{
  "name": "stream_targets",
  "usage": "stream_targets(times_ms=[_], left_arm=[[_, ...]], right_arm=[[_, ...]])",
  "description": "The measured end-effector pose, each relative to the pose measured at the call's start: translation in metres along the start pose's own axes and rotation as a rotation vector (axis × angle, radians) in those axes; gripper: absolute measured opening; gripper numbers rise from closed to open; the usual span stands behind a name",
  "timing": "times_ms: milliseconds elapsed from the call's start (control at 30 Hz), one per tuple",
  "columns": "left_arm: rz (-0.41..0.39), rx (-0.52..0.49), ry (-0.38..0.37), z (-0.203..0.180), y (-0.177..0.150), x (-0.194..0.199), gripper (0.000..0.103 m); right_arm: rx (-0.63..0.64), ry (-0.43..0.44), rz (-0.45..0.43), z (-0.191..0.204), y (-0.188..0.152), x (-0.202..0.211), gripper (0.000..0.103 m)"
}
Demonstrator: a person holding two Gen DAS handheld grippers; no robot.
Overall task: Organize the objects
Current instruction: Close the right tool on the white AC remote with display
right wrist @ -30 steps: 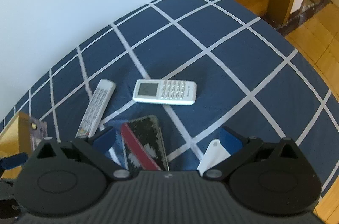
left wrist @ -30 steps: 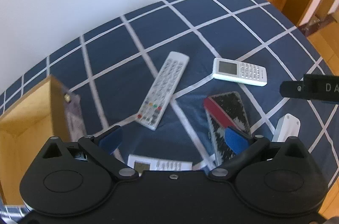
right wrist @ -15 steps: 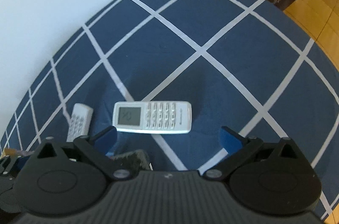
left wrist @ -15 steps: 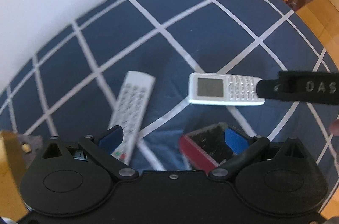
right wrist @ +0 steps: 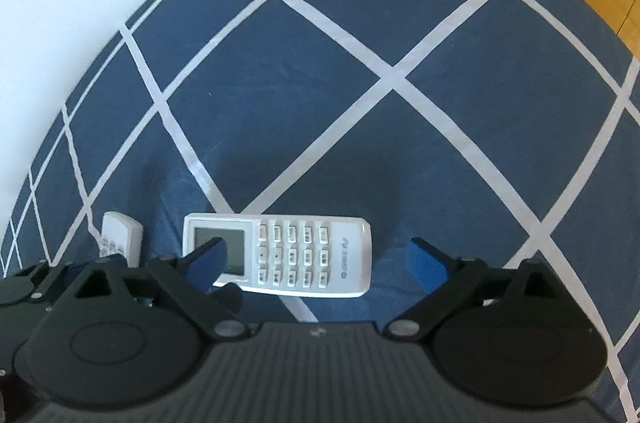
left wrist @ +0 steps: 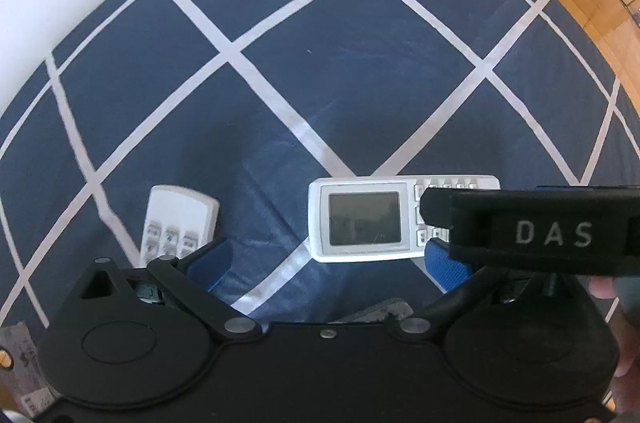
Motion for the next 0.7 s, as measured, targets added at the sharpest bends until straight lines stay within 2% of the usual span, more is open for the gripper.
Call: stream_targets(times_ms=[333,400,533,700], left_arm=[[0.032,0.008,-0.052,-0.005,0.006,-0.015,0.101],[0.040,0.006,-0.058,-0.006,0.007,-0.017,0.095],[0.062,0.012,-0.080,-0.008,0.007,-0.022,0.087],[0.065,0.016,-0.106,-0.009,0.008,-0.021,0.080]], right_arm=[[0.005,-0.004,0.027,0.000,0.000,-0.013,0.084],[0.007,-0.003,0.035,0.000,0.000,-0.015,0.076],[0.018,0.002,0.039,0.001,-0.001,-0.017,0.069],[0.018,0.006,0.037,-0.001,-0.001,-0.016,0.069]])
Point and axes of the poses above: each gripper's, at about its wrist camera, not at the fingertips, and x roughly against the way its jaws point, z to its left, y to its top, the point moved 4 cm from there along -x, roughly the way its jaws point, and after that the axes turned 9 degrees about x, right-handed, at the moved point
